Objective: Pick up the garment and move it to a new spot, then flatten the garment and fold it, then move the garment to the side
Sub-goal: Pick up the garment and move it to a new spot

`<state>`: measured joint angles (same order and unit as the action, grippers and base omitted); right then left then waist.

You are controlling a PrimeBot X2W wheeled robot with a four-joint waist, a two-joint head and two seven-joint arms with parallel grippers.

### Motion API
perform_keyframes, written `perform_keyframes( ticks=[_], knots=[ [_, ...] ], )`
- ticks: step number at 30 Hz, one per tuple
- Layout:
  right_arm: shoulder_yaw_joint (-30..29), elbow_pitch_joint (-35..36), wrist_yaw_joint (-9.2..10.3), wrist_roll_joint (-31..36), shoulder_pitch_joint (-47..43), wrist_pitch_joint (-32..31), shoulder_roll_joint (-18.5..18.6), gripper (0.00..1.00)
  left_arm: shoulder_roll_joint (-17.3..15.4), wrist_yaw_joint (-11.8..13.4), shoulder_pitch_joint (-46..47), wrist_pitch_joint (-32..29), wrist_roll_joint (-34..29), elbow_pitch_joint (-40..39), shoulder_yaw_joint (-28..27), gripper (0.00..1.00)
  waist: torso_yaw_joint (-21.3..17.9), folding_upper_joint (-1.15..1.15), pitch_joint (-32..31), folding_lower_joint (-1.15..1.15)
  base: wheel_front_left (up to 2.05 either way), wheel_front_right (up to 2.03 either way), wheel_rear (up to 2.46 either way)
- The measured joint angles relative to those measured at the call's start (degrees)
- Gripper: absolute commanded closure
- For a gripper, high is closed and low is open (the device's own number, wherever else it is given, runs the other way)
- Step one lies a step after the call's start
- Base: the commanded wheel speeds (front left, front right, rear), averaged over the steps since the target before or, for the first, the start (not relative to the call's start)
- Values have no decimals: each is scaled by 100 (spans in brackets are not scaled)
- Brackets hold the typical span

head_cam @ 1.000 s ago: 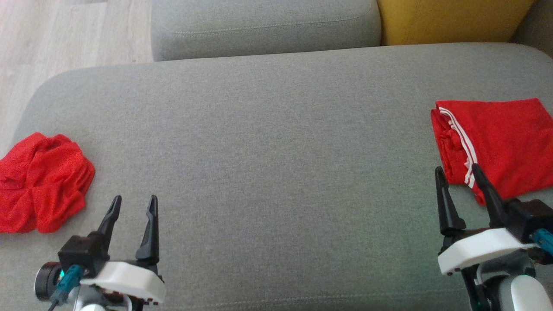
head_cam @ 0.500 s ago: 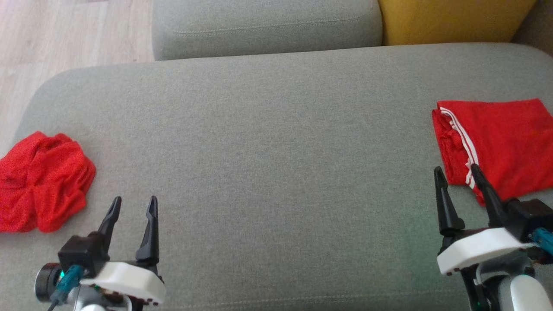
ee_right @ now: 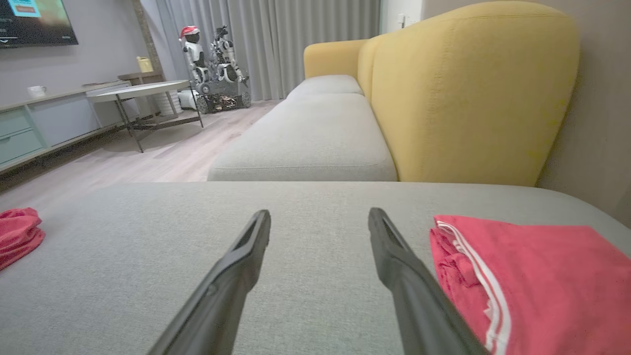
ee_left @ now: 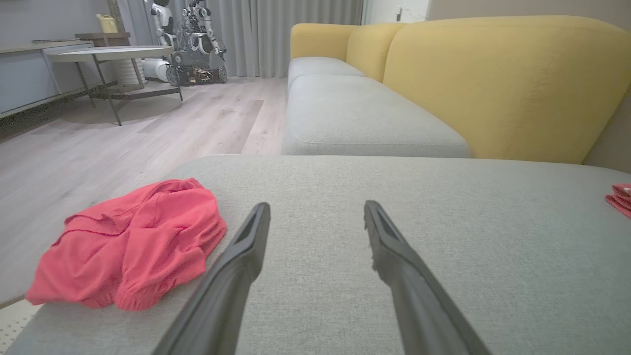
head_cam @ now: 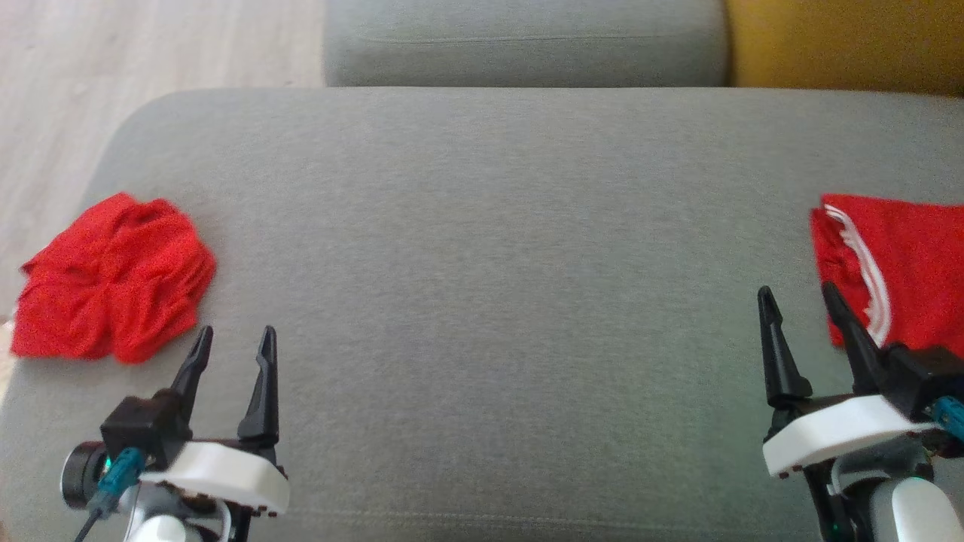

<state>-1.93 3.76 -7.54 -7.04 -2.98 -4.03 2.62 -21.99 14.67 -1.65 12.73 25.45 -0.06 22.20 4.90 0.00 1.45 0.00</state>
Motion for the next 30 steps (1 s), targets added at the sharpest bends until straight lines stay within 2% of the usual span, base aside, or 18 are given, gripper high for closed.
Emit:
perform_keyframes(
  ticks=[14,30],
  knots=[
    [115,42,0,0,1,-3,-2,0,2,-3,65,58,41,-10,-21,0,1083,0,-29,0,0,0,0],
    [114,129,0,48,15,-107,-2,0,45,-57,148,107,93,-3,-56,0,1279,0,100,0,0,0,0]
  ],
)
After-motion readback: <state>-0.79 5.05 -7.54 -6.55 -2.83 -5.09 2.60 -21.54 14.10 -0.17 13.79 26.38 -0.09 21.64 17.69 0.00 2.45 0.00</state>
